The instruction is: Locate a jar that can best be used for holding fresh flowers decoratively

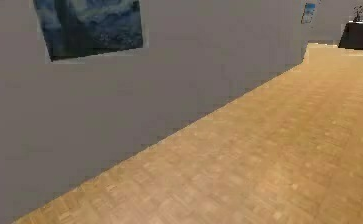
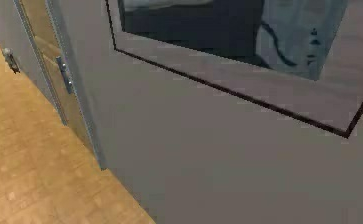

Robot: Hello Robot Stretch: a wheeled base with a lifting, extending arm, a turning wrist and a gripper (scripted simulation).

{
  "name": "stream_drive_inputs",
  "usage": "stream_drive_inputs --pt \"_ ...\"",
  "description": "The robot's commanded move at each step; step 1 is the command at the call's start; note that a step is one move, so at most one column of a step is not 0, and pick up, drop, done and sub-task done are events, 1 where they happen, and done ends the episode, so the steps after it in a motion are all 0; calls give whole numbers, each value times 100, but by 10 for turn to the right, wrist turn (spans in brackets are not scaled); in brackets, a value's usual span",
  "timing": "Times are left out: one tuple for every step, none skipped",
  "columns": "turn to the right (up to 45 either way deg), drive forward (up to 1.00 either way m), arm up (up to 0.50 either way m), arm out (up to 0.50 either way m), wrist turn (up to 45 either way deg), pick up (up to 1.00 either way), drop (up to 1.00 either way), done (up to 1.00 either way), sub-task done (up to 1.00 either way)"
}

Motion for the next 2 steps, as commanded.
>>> stream_drive_inputs --pt "-450 0 0 0 0 0 0 0 0" --pt "0 25 0 0 0 0 0 0 0"
